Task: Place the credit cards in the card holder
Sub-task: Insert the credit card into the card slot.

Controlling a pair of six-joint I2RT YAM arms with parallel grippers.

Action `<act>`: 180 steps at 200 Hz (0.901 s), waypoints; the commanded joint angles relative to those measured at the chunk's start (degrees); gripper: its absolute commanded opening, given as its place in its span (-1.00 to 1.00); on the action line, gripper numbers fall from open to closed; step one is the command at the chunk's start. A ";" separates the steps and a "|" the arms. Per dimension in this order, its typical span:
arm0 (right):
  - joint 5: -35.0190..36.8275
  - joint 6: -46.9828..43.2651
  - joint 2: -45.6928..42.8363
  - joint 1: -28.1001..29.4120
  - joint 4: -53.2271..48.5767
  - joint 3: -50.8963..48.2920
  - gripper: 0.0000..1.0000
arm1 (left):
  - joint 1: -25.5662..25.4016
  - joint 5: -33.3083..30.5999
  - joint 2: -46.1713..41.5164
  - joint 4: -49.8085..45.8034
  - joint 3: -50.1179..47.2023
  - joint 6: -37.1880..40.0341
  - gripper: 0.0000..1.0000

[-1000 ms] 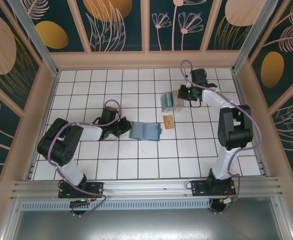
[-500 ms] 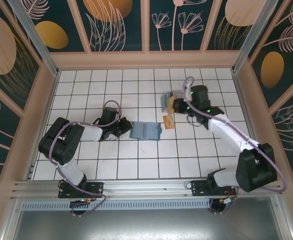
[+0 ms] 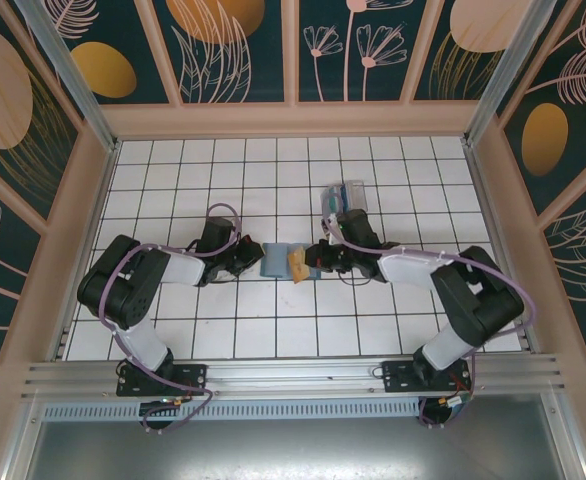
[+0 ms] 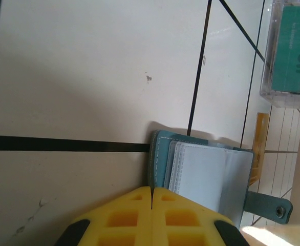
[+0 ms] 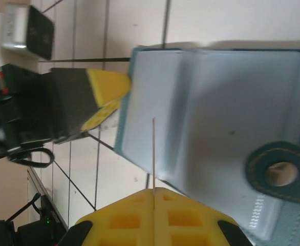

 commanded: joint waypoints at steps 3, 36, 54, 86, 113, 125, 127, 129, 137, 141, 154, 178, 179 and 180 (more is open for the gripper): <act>-5.76 1.23 2.56 -1.98 4.73 1.45 -1.00 | -0.14 -0.69 0.96 2.14 -1.04 -0.93 -1.00; -9.01 1.23 6.30 -2.02 6.49 2.24 -1.00 | -0.14 -0.01 1.22 2.00 -1.11 -1.10 -1.00; -9.96 0.61 7.37 -1.98 6.84 2.42 -1.00 | -0.13 -0.46 1.24 2.14 -1.61 -0.92 -1.00; -10.81 -0.34 8.85 -4.73 7.39 2.33 -1.00 | -0.12 -0.01 1.35 2.43 -1.89 -1.08 -1.00; -10.31 -0.83 9.38 -5.83 7.85 1.90 -1.00 | -0.14 0.16 1.45 2.20 -1.85 -1.02 -1.00; -10.58 -0.97 10.06 -6.14 8.44 1.82 -1.00 | -0.13 -0.31 1.00 2.31 -2.29 -1.18 -1.00; -10.78 -0.93 10.12 -6.16 8.58 1.88 -1.00 | -0.14 -0.43 0.96 2.31 -2.31 -1.12 -1.00; -10.85 -0.85 10.29 -6.16 8.73 1.89 -1.00 | -0.12 -0.49 0.99 2.31 -2.35 -1.13 -1.00; -11.62 -0.40 10.91 -6.18 9.56 1.98 -1.00 | -0.14 -0.59 1.07 2.15 -2.31 -1.02 -1.00; -12.04 -0.11 11.18 -6.15 10.06 1.98 -1.00 | -0.14 -0.51 1.17 2.01 -2.15 -0.91 -1.00; -12.86 1.05 12.04 -5.97 11.48 1.89 -1.00 | -0.14 0.02 1.36 2.09 -1.97 -1.08 -1.00; -13.29 1.31 12.98 -5.74 12.68 2.32 -1.00 | -0.14 -0.63 1.13 2.14 -2.27 -1.02 -1.00; -13.33 1.31 13.01 -5.78 12.71 2.32 -1.00 | -0.14 -0.61 1.15 2.14 -2.20 -1.02 -1.00; -13.39 1.31 12.98 -5.79 12.68 2.33 -1.00 | -0.14 -0.60 1.17 2.14 -2.21 -0.97 -1.00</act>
